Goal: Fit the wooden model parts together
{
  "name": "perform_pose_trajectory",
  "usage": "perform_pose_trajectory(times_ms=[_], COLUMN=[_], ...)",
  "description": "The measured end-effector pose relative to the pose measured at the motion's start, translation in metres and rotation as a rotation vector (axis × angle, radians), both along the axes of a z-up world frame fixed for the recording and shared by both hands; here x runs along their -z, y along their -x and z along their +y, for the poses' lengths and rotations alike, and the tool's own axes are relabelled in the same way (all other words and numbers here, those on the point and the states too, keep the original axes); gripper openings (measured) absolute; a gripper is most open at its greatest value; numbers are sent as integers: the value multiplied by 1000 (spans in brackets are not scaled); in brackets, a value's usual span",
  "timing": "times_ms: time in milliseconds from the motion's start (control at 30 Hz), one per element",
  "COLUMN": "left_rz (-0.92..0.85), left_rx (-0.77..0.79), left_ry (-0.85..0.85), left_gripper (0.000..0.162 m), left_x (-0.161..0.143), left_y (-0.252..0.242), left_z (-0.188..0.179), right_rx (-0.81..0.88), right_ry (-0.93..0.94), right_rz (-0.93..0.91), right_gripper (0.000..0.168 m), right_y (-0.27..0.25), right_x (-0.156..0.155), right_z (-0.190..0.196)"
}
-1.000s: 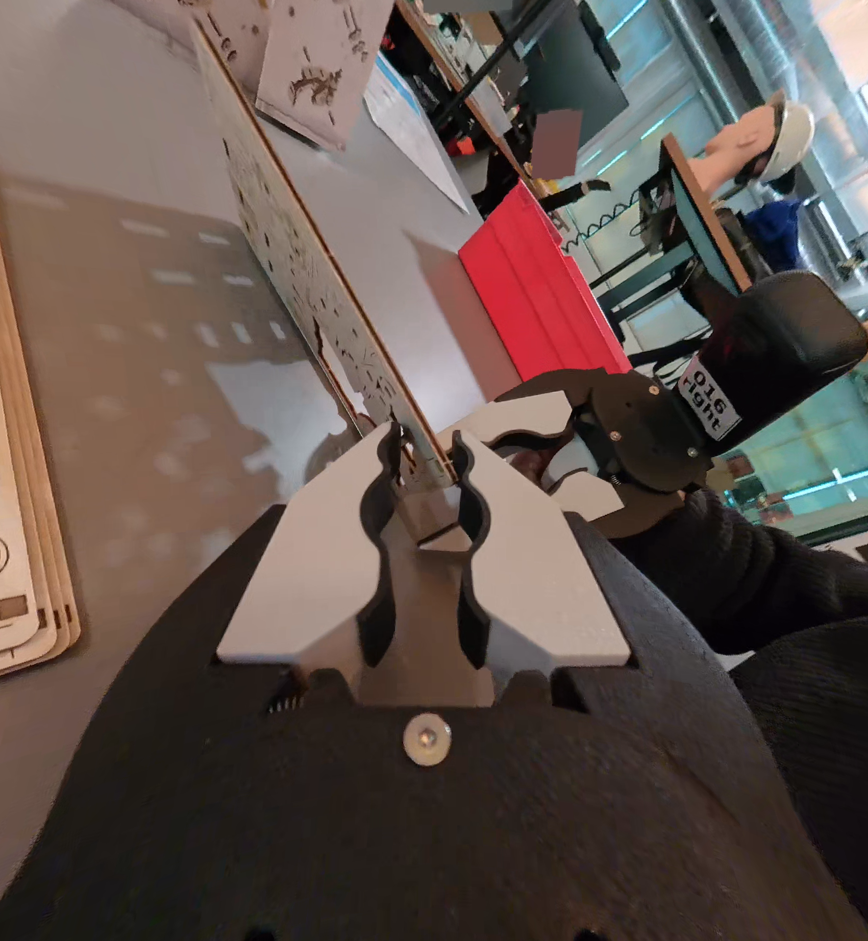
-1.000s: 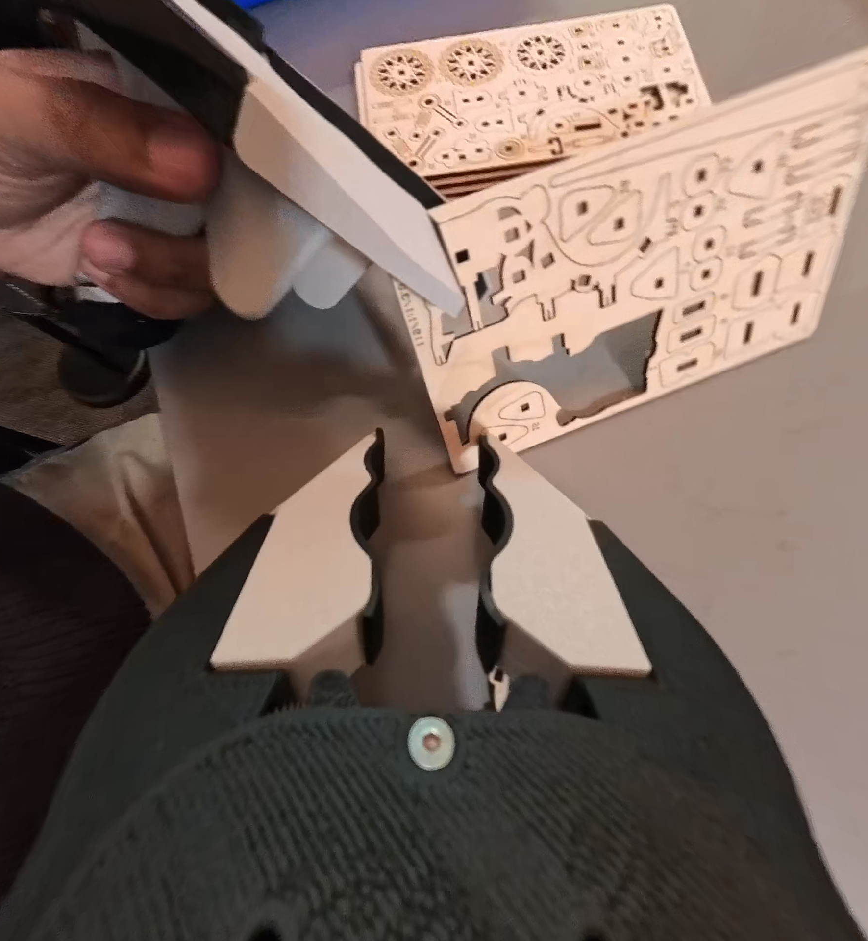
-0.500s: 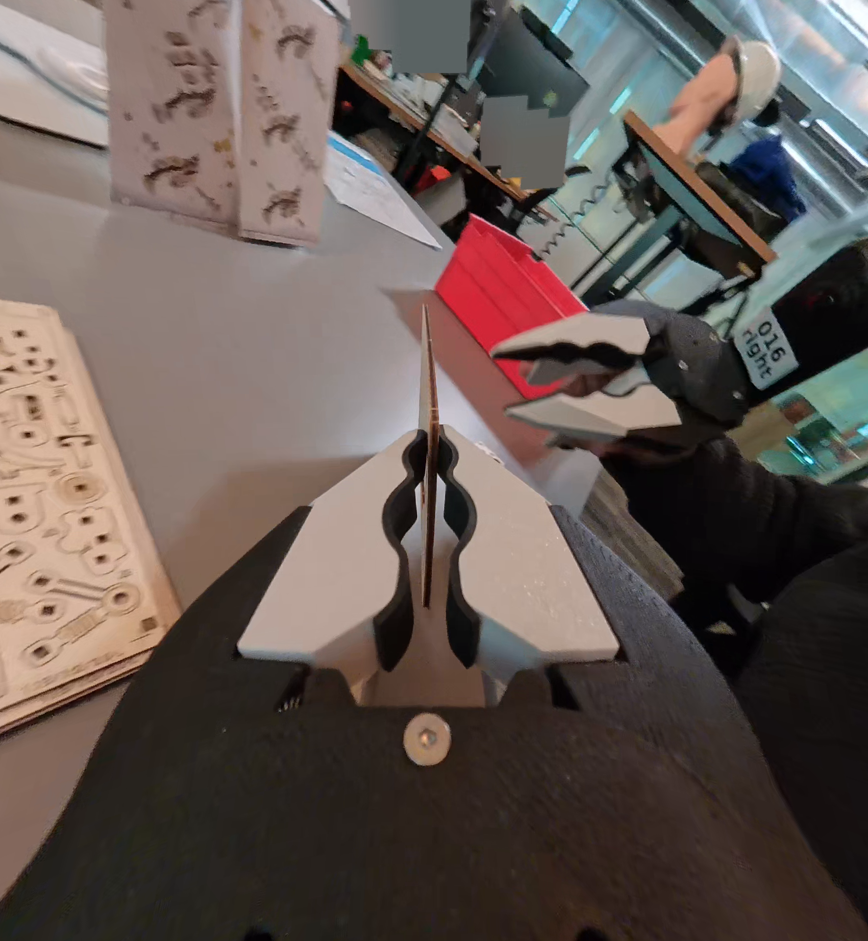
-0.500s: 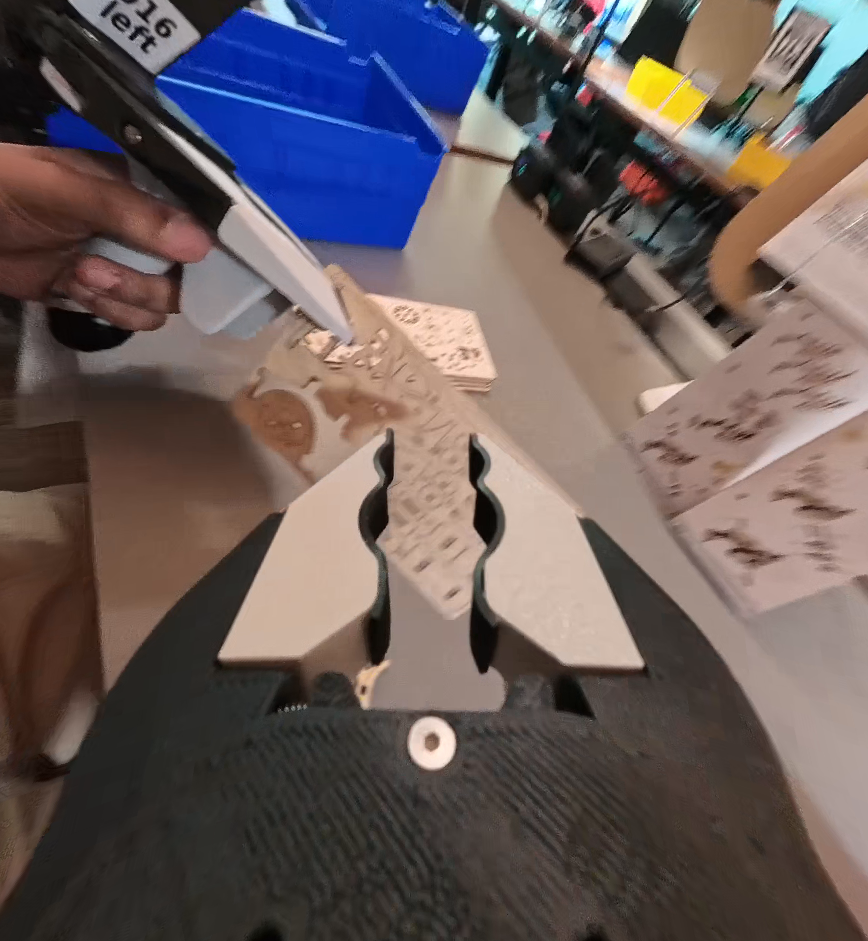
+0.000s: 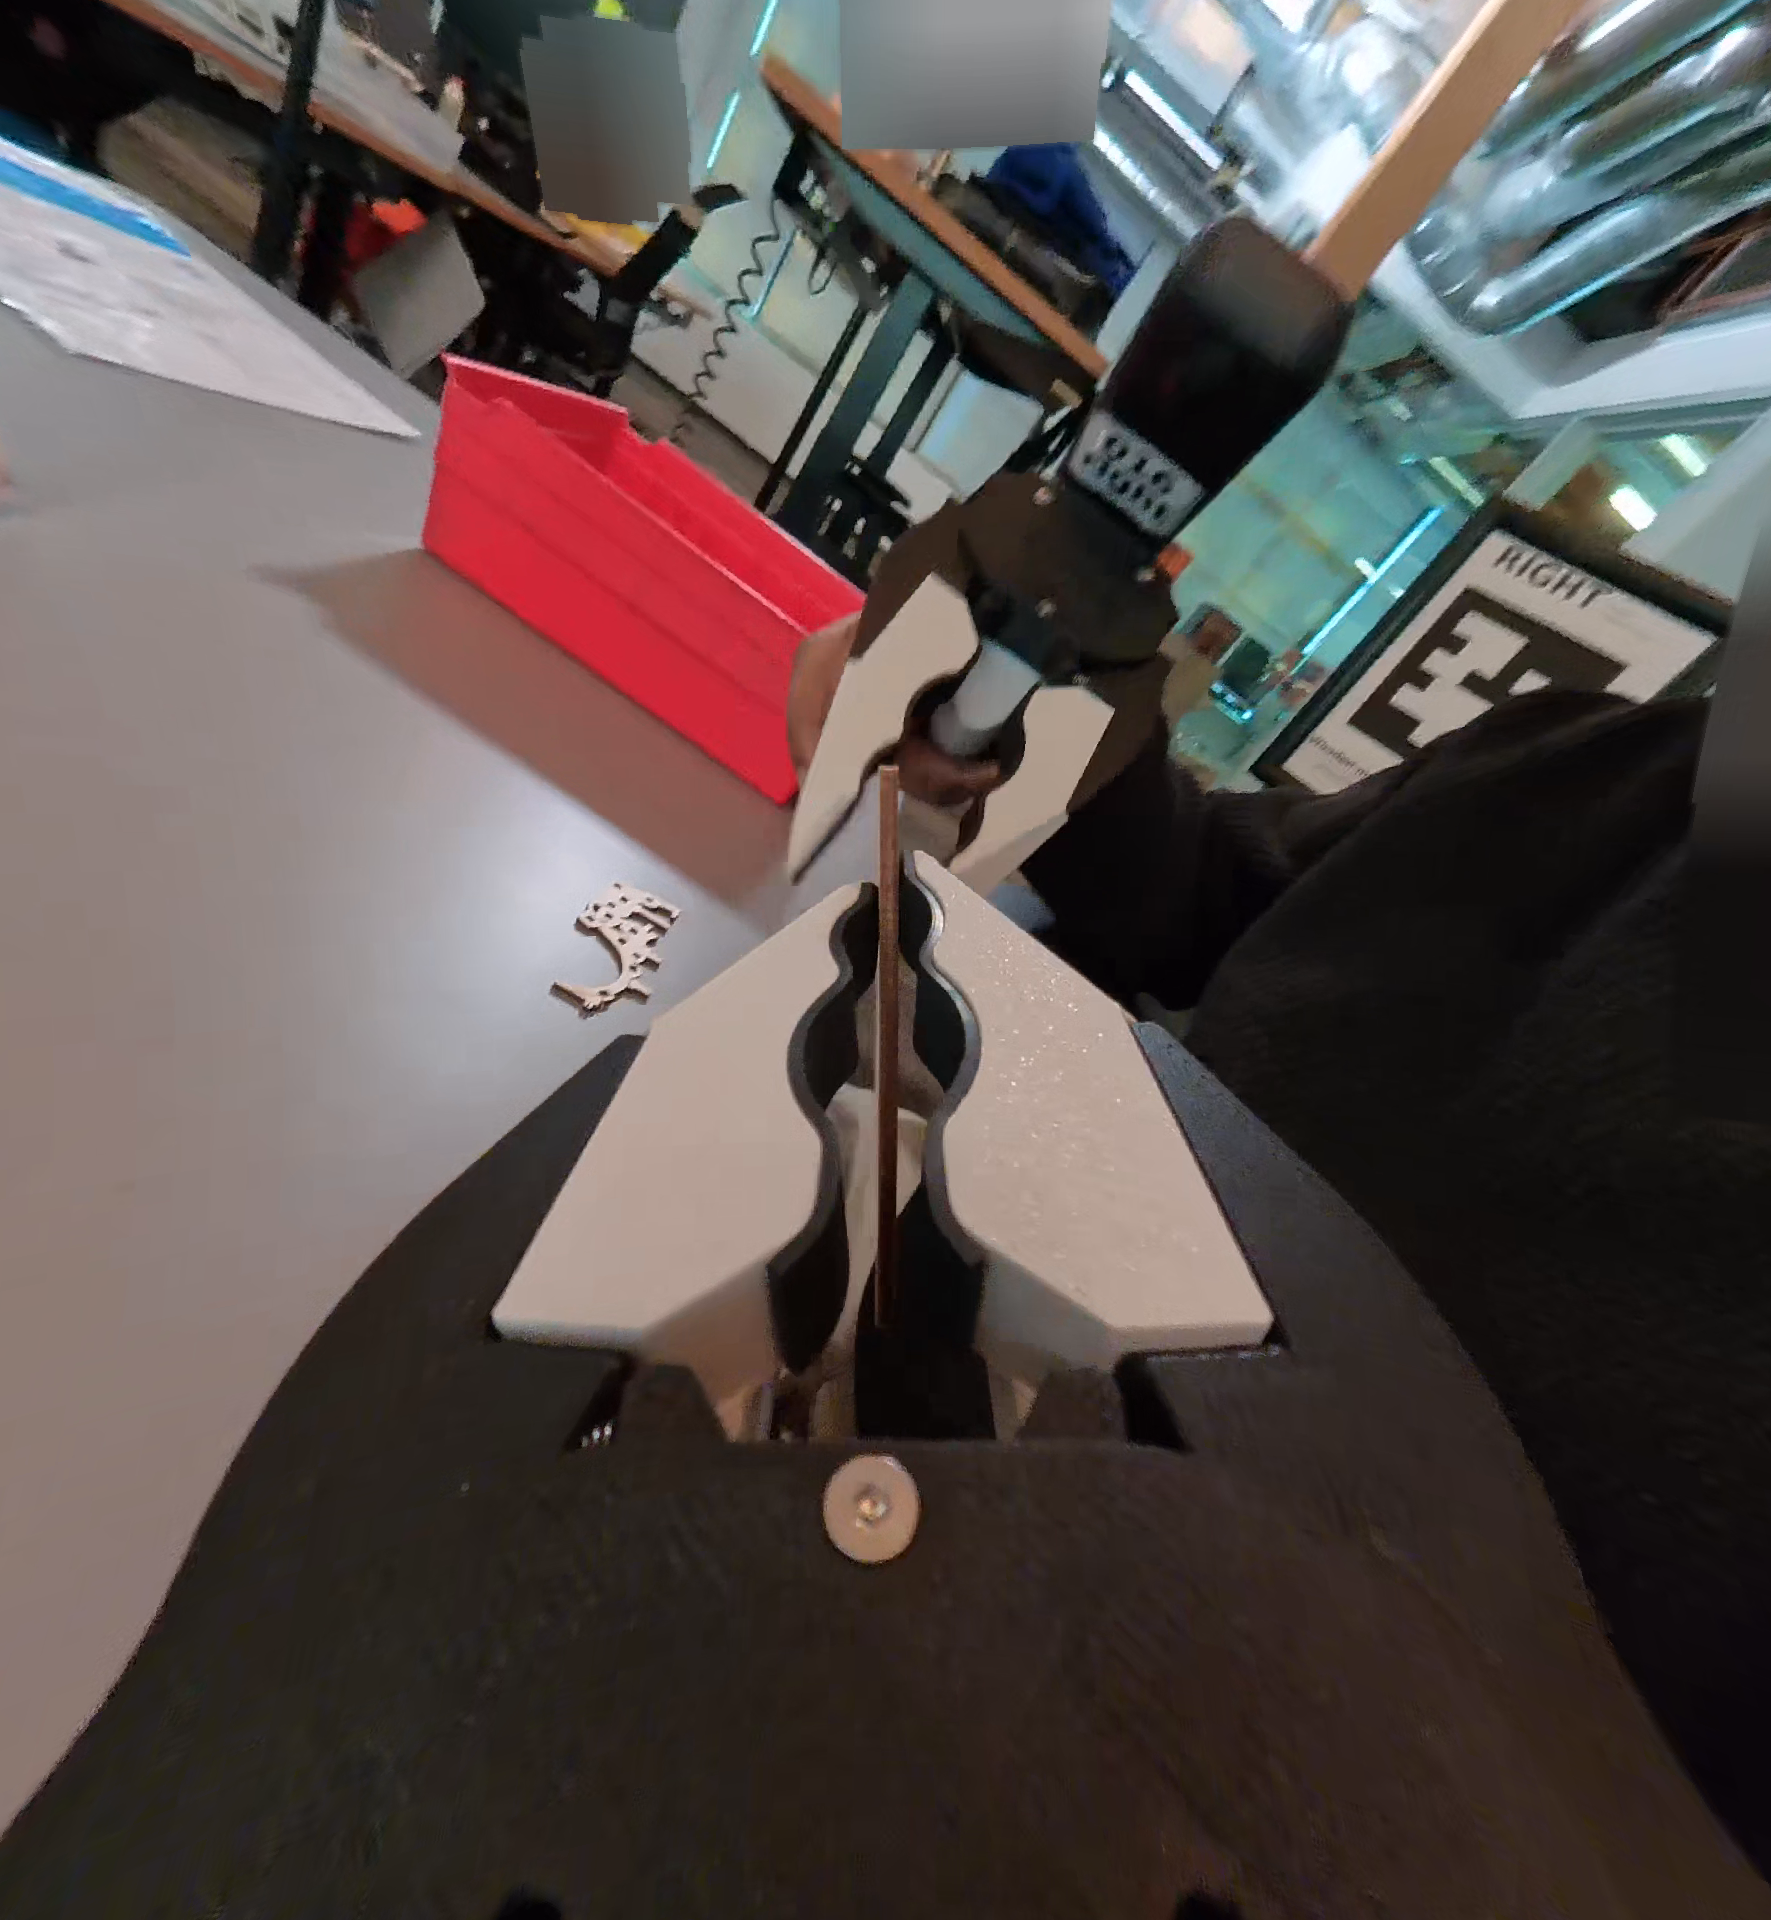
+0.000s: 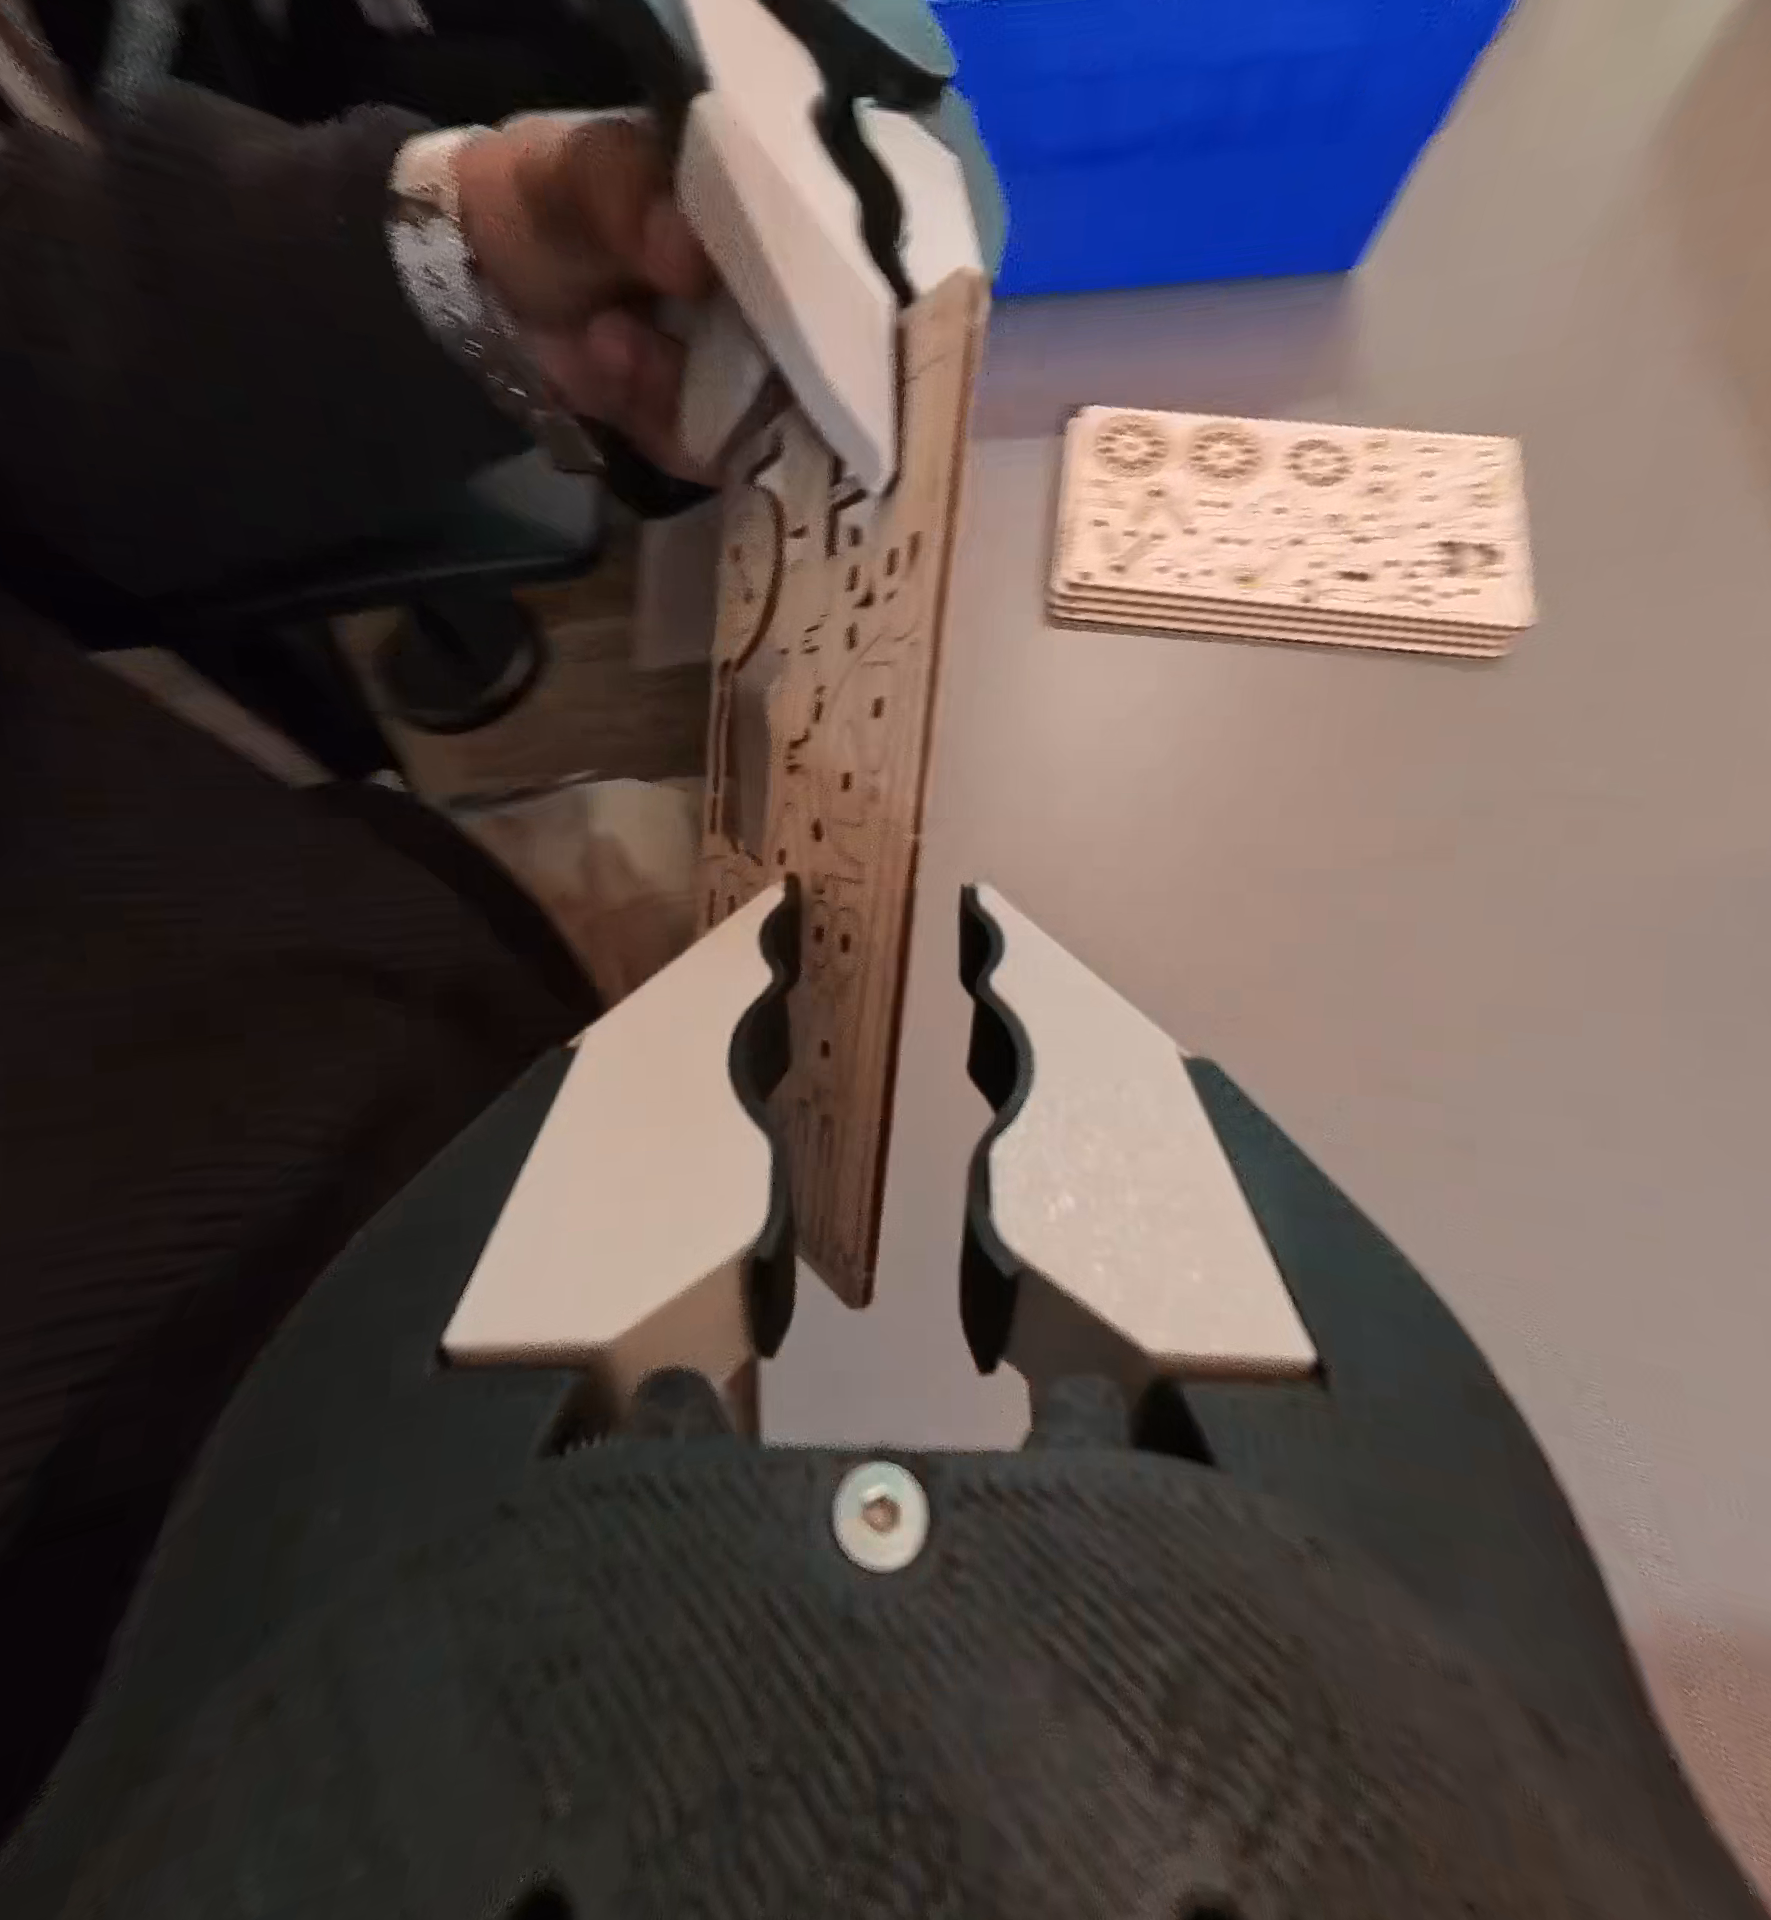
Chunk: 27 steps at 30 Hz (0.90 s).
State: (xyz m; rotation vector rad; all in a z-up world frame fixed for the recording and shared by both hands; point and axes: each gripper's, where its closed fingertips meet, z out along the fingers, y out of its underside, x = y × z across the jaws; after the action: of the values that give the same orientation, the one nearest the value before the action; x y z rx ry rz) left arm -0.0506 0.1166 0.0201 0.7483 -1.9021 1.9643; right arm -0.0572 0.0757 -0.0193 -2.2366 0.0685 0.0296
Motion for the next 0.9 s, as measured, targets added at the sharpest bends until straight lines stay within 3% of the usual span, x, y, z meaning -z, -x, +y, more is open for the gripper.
perform_pose_trajectory(times_ms=[200, 333, 467, 600, 633, 700, 800, 900], left_rz=[59, 117, 187, 251, 251, 238, 247, 252], left_rx=[-33, -224, -192, -34, -25, -19, 4, 2], left_ry=[70, 190, 268, 307, 287, 254, 230, 122], left_gripper=[7, 52, 58, 54, 46, 4, 0, 0], left_x=[-1, 0, 11, 16, 19, 23, 27, 46], left_y=[-6, -36, -39, -20, -17, -12, -8, -9], left_z=[0, 18, 15, -18, -25, -36, -43, -46], right_rx=[-1, 102, 160, 215, 227, 241, 253, 297], right_ry=[-183, -382, -567, -612, -619, -623, -589, -542], right_rz=[402, 544, 636, 654, 662, 664, 665, 575], right_gripper=[2, 1, 1, 1, 1, 1, 4, 31], right_y=[10, -9, -16, -9, -6, 0, 4, -5], right_x=[6, -6, -17, -4, -1, 3, 11, 23], right_z=[13, 8, -2, -2, -1, -2, -6, -16])
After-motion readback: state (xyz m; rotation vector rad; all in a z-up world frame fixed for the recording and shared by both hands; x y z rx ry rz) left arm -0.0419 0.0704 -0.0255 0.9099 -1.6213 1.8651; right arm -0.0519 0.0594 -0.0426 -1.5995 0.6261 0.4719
